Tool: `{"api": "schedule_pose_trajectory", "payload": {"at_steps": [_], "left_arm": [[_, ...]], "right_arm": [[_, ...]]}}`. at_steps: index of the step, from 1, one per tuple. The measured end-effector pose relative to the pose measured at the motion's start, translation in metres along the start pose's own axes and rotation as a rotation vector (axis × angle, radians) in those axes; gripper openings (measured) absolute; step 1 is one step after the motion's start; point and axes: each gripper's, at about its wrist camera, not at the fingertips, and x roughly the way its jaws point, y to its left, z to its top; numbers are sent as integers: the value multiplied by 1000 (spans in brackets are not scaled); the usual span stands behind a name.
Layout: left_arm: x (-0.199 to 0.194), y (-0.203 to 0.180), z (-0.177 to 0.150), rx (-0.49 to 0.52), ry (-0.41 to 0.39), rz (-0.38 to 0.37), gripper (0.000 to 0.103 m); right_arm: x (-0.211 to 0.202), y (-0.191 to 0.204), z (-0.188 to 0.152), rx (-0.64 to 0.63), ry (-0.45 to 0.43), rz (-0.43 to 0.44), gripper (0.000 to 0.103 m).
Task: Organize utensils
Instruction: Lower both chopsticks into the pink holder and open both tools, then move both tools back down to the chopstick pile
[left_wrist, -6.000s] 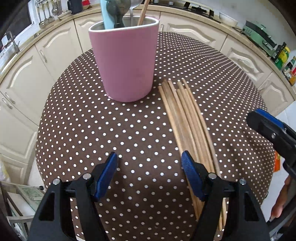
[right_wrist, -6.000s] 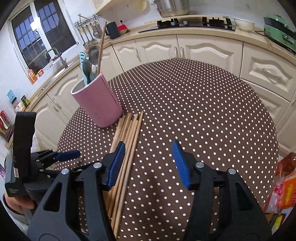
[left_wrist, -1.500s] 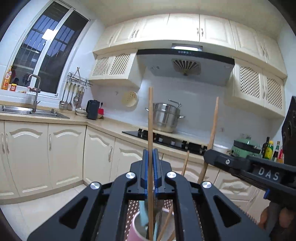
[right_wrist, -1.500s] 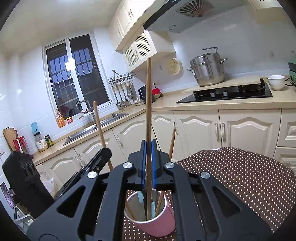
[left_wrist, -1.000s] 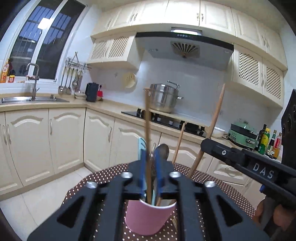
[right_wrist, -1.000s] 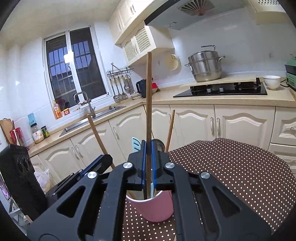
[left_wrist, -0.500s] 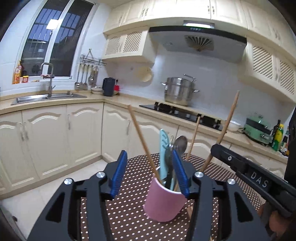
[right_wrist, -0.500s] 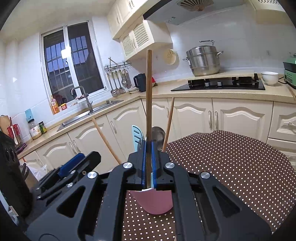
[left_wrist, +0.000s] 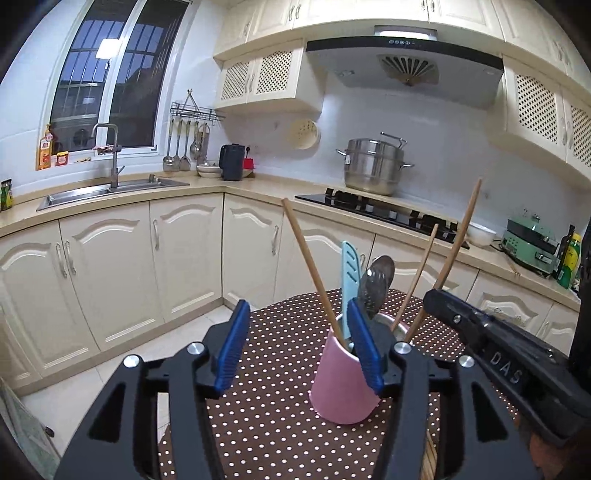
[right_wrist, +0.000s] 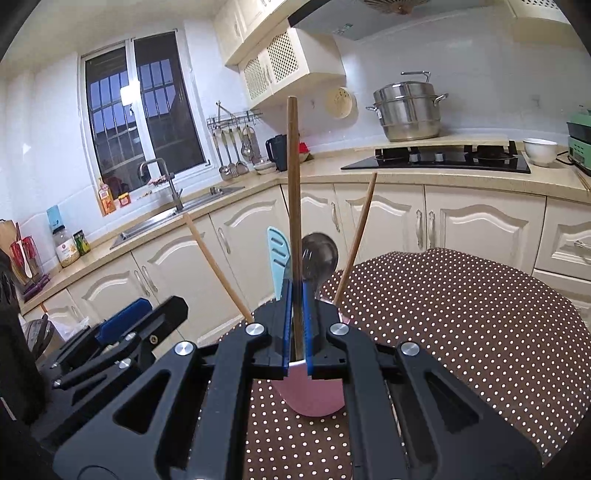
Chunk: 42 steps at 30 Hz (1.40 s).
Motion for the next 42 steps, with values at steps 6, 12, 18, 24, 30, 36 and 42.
{"api": "schedule_pose_trajectory", "payload": {"at_steps": [6,12,18,24,30,36,42], "left_arm": [[-4,1,-1,11,13,26,57],[-11,2,1,18,13,36,59],[-21,1,3,26,9,40,62],[-33,-1,6,31,2,40,65],[-46,-8,9,38,-4,29,66],[-56,-19,6,61,8,4,69],[-59,-37,-4,89,68,-37,70]], "right_arm": [[2,-4,-2,5,12,-1,6],[-4,-4,-2,7,7,-18,7],[-12,-1,-1,2,1,-28,12],[-30,-4,-1,19,-45,-43,53],[-47,-9,-1,30,-49,-47,55],[-66,-21,-2,43,-51,-63,57],[-81,-39,-10,62,-25,-89,59]]}}
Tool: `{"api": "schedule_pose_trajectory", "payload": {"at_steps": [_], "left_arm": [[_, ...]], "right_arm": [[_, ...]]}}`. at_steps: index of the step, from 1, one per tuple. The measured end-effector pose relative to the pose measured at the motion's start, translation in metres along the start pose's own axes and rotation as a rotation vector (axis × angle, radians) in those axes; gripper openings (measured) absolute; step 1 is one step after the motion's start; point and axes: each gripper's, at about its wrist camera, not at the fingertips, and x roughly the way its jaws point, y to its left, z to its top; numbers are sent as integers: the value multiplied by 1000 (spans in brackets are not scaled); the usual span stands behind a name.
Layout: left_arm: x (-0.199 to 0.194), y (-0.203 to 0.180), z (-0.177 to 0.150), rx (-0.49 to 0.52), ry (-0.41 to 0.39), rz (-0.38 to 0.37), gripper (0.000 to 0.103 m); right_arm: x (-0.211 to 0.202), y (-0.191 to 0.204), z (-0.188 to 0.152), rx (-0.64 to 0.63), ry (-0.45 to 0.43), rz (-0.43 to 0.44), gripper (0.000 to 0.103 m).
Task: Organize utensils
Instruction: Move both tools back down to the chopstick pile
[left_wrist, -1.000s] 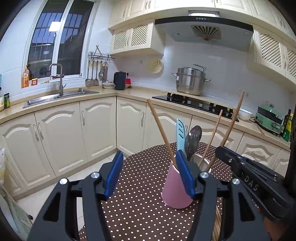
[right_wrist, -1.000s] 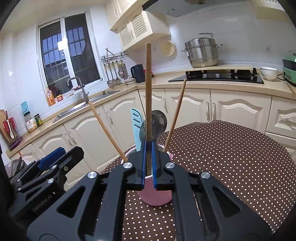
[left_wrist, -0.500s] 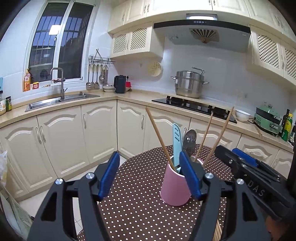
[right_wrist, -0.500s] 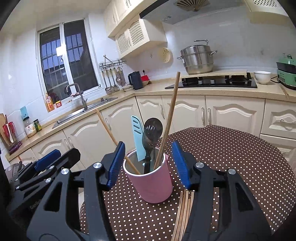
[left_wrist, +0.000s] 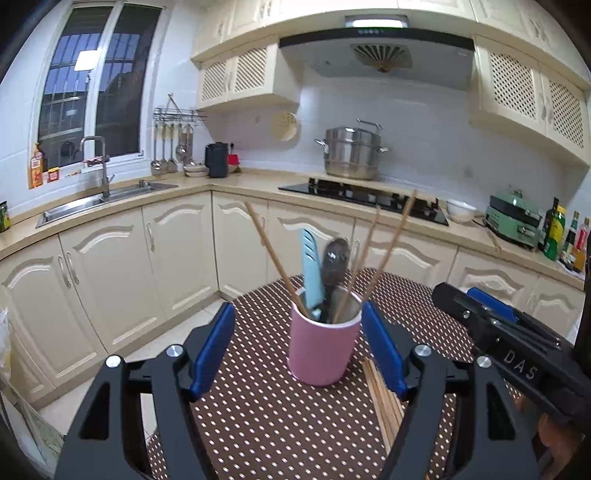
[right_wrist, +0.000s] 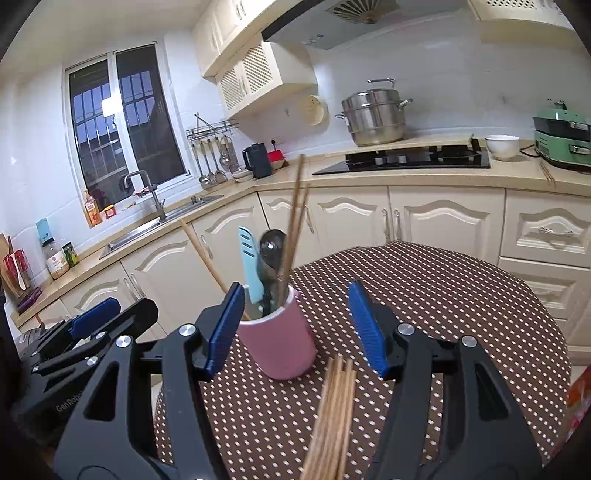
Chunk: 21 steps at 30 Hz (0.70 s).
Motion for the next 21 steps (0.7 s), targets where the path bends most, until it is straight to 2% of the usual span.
{"api": "schedule_pose_trajectory", "payload": {"at_steps": [7,13,16,21], "left_arm": [[14,-19,-15,37,147,-78,70],[46,-31,-37,42,357,-157,70],[66,-38,-53,68,480,-142,70],[90,-44,-76,48,622,-176,70]], "right_arm": [[-8,-32,-15,38,64,-42,62],[-4,-59,-37,76,150,-77,63],[-5,-67,-46,86,173,-85,63],[-2,-78,-61,97,217,-88,64]]}}
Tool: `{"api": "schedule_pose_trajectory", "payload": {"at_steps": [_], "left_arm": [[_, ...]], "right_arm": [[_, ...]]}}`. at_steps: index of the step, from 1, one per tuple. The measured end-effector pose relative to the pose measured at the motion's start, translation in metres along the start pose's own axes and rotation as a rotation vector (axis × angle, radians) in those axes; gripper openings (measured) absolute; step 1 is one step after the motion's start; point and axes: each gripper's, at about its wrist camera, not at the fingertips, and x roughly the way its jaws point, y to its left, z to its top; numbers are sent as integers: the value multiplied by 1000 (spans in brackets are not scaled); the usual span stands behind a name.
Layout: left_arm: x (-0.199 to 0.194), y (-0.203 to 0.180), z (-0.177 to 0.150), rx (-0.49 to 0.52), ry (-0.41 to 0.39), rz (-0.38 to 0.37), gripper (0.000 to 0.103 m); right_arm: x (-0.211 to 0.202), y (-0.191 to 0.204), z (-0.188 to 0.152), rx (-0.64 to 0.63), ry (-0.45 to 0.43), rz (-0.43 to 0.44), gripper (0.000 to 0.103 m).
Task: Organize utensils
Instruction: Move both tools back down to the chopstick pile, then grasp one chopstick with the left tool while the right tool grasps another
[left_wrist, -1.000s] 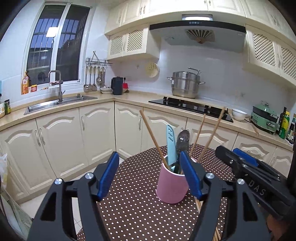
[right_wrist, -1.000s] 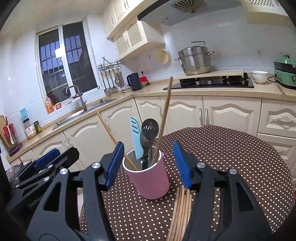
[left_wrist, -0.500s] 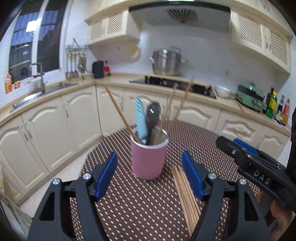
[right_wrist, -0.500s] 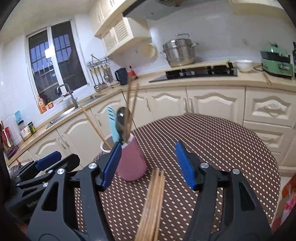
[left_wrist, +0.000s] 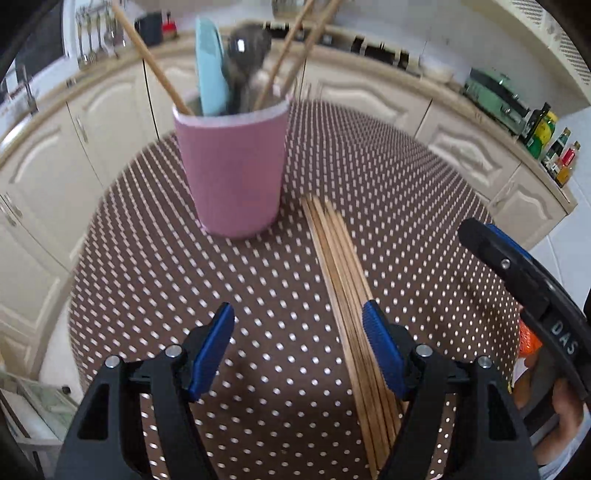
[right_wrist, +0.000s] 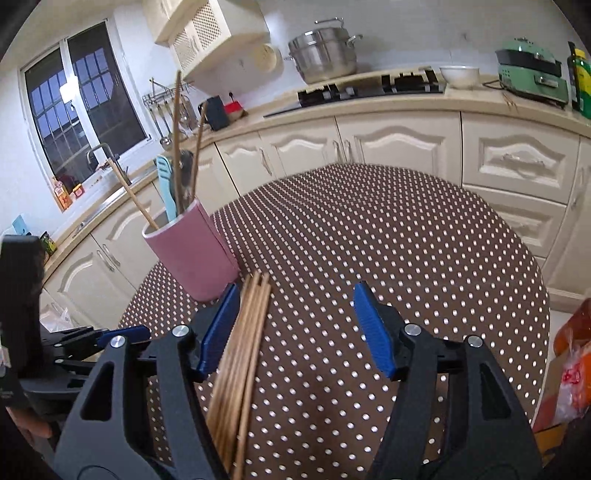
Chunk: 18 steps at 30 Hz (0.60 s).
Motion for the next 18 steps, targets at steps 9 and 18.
{"api": "schedule_pose_trajectory", "payload": {"at_steps": [9,18], "left_arm": [[32,0,-4,-24,101,15,70],[49,-10,9,-8,106,61,70]], "right_arm": [[11,-11,-13,21,44,0,65],[14,-17,-16,32,55,9,65]]}}
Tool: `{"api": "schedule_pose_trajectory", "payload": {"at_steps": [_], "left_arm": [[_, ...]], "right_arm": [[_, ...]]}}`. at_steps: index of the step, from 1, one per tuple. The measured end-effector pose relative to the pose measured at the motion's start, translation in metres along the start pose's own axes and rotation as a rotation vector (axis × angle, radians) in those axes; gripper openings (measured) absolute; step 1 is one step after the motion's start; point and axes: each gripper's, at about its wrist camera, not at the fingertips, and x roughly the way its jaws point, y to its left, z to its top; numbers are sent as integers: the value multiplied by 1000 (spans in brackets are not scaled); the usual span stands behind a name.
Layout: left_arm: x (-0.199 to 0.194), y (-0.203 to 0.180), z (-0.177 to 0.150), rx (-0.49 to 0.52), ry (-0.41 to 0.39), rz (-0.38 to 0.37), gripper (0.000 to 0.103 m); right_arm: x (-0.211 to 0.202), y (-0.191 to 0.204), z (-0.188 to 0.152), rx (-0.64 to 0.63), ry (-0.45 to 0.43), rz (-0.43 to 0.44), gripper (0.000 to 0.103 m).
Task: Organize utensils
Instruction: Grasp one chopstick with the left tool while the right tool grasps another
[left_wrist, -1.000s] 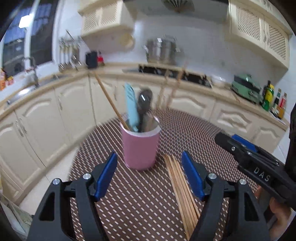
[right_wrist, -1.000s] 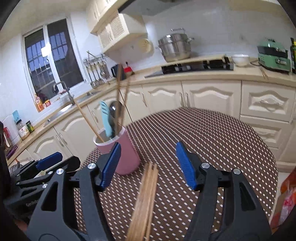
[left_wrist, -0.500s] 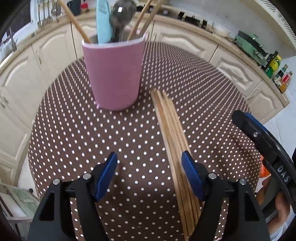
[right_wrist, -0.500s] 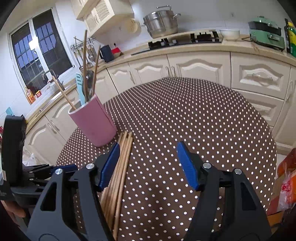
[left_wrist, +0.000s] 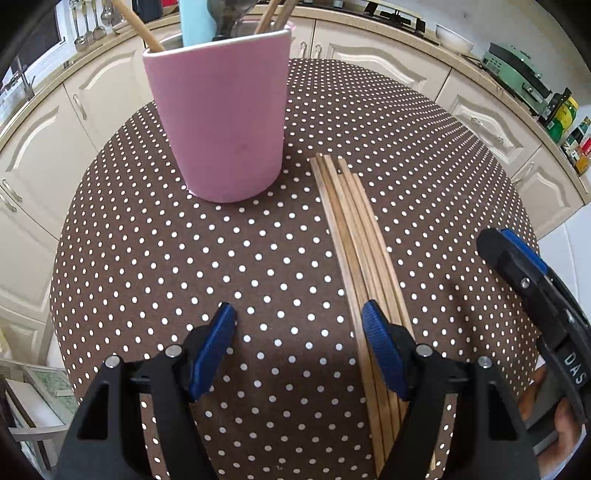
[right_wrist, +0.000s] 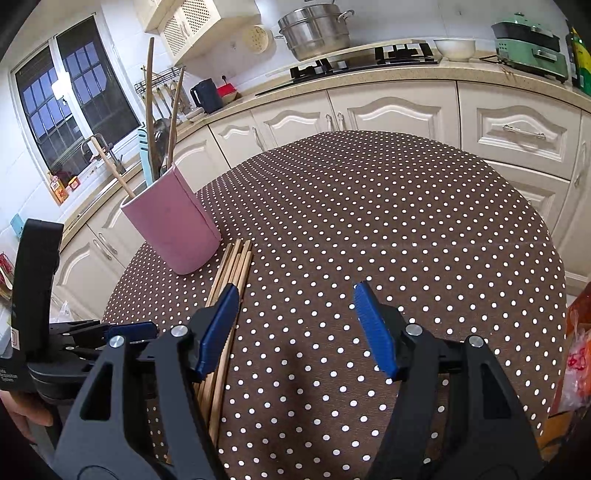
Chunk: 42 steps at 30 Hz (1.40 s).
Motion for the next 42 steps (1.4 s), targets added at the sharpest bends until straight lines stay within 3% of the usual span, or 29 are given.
{"api": "schedule_pose_trajectory", "payload": {"at_steps": [11,15,19,25,28,32,33,39,42], "left_arm": [[16,-17,27,1,0,39,71],[14,-12,25,13,-1,65,71],[15,-10,25,0,7,46,71],[28,-27,35,51,16,102,70],[31,-32,46,51,13,83,55],[31,-31,56,36,5,56,11],[31,-27,57,19,7,29,5],[25,-8,42,-75,-3,-114,5],[21,6,35,-145,0,-185,5]], "right_arm": [[-1,-4,2,12,4,8,65],[-2,-5,2,15,1,9,66],[-1,-7,2,21,2,12,67],[-2,-4,3,13,9,13,67],[0,-3,4,4,20,8,67],[4,0,8,-13,58,-9,67],[6,2,9,-21,78,-12,67],[26,27,17,-111,219,-26,66],[38,39,18,-140,290,-22,36]]}}
